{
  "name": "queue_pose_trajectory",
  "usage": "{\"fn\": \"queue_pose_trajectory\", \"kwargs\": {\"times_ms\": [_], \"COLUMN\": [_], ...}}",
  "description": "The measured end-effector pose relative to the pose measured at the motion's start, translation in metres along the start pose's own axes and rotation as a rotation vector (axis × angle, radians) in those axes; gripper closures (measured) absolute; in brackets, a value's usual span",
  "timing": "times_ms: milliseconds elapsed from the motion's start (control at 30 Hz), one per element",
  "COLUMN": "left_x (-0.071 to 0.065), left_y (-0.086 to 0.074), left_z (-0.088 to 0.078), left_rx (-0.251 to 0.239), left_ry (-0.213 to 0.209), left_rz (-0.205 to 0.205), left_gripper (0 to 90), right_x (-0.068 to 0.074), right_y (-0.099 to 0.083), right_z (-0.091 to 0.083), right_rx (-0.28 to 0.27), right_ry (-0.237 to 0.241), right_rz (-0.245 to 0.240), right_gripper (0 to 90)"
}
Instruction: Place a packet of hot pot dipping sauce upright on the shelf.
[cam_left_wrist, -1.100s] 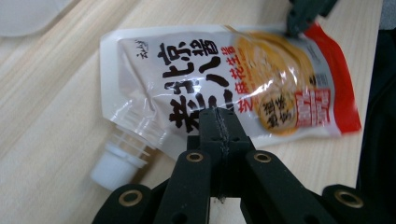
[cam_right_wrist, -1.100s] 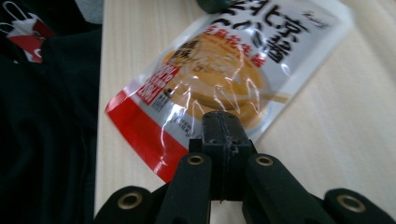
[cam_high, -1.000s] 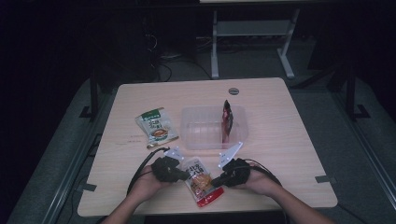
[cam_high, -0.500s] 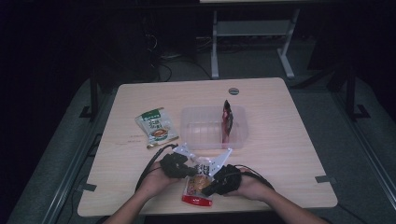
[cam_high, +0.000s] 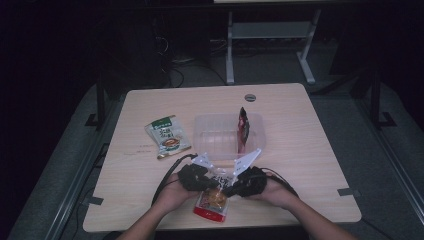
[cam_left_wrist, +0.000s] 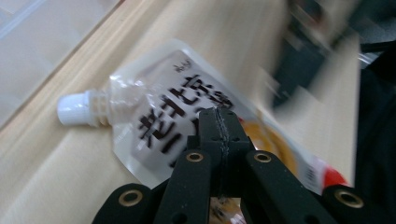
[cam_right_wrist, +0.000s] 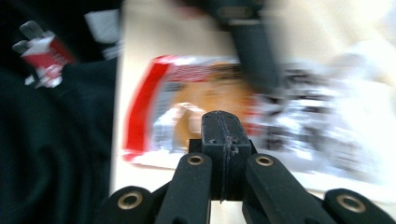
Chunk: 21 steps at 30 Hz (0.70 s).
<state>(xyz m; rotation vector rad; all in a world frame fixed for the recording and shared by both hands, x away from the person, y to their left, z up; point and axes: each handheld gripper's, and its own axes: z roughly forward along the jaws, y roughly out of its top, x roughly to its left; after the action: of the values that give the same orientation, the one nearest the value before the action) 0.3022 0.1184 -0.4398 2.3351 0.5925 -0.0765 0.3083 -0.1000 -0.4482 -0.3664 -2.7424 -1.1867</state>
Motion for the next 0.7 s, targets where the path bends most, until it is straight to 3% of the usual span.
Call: {"fn": "queue_pose_trajectory", "kwargs": {"times_ms": [167,267,367,500,567,633,700], "left_x": [-0.016,-0.026,-0.034,-0.036,-0.036,-0.033,-0.029], "left_y": [-0.012,-0.024,-0.031,-0.033,-0.033,-0.034,-0.035], "left_z": [-0.011,-0.016,-0.016,-0.010,-0.010,-0.010,-0.010], "left_rx": [0.020,0.006,0.024,0.066,0.092,0.113,0.105], "left_ry": [-0.039,-0.073,-0.082,-0.052,-0.013,0.012,0.011], "left_rz": [0.001,-0.032,-0.029,-0.006,0.022,0.025,-0.005], "left_gripper": [89.8,89.8,89.8,89.8,89.9,89.9,89.9], "right_x": [-0.023,-0.033,-0.039,-0.042,-0.043,-0.042,-0.042], "right_y": [0.000,0.003,0.005,0.013,0.013,0.012,0.011], "right_z": [-0.012,-0.007,0.002,0.015,0.019,0.022,0.022], "right_rx": [-0.025,-0.031,0.003,0.027,0.047,0.070,0.072], "right_ry": [-0.109,-0.123,-0.140,-0.145,-0.150,-0.154,-0.143], "right_rz": [0.071,0.100,0.066,0.045,0.026,0.016,0.025], "right_gripper": [89.8,89.8,89.8,89.8,89.8,89.9,89.9]}}
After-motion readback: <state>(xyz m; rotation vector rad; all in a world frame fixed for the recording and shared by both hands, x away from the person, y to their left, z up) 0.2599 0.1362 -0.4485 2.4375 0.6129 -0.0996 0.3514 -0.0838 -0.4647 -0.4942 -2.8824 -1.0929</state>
